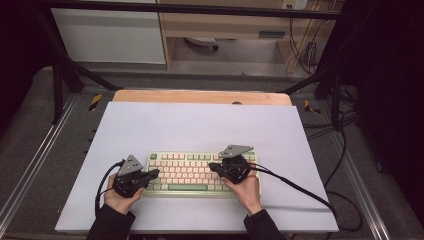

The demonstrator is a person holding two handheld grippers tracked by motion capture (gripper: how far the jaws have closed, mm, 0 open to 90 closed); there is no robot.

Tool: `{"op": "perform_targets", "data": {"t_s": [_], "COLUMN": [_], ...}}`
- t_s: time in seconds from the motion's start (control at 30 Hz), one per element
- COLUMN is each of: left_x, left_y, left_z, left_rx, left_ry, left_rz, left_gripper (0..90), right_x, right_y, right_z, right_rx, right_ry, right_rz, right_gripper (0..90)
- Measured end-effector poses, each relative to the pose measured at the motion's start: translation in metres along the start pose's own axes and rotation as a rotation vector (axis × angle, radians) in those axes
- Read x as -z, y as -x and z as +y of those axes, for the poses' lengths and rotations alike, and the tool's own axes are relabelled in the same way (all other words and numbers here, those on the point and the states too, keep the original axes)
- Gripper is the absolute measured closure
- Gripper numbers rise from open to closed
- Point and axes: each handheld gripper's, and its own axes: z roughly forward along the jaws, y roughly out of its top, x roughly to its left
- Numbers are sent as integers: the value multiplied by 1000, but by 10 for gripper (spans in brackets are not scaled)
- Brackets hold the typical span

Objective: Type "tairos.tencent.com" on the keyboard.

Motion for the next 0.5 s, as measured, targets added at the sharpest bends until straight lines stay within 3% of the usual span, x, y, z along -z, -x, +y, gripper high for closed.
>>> {"op": "perform_targets", "data": {"t_s": [0.5], "left_x": [-3], "left_y": [7], "left_z": [8], "left_rx": [-17], "left_ry": [0], "left_rz": [-11], "left_gripper": [900], "right_x": [26], "right_y": [6], "right_z": [-8], "right_rx": [-9], "right_ry": [11], "right_rz": [6], "right_gripper": [900]}}
